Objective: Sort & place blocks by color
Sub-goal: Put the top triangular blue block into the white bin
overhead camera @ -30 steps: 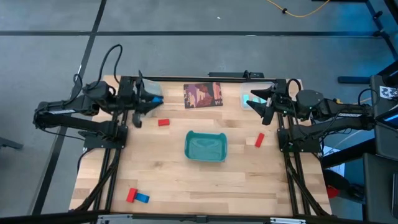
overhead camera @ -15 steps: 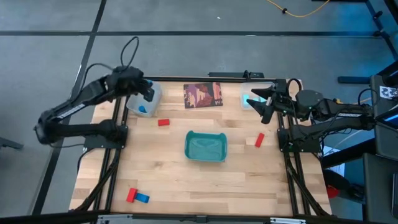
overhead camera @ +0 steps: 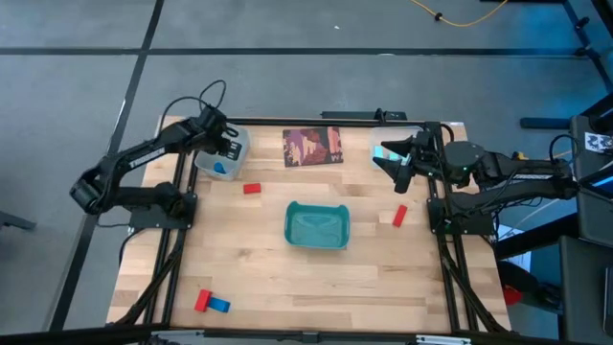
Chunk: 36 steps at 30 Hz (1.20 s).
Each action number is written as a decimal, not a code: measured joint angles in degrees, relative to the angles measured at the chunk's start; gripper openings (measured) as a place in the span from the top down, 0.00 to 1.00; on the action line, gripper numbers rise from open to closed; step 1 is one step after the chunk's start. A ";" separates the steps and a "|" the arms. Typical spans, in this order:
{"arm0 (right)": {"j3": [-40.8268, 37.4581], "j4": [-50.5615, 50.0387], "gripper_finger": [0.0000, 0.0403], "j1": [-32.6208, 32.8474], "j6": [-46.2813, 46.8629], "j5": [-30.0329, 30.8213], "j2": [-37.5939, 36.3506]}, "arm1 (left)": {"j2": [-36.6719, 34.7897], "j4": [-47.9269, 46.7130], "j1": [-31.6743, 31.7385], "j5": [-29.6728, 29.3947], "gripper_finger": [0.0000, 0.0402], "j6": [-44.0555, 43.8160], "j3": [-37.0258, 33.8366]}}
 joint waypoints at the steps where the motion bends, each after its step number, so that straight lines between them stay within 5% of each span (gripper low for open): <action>1: 0.00 -0.02 0.21 -0.01 0.00 -0.01 0.05 | 0.89 1.11 0.62 0.55 0.81 -0.09 -0.57; 9: 0.00 -0.09 0.21 -0.01 0.01 0.00 0.07 | 10.90 2.34 1.94 3.32 0.81 5.02 3.23; 20: 0.00 -0.26 0.21 -0.01 0.58 -0.01 0.07 | 25.24 -8.17 1.95 -2.71 0.81 20.84 15.95; 36: 0.00 -0.28 0.21 0.00 1.07 0.00 0.07 | 31.56 -6.36 1.97 -1.07 0.81 24.29 16.15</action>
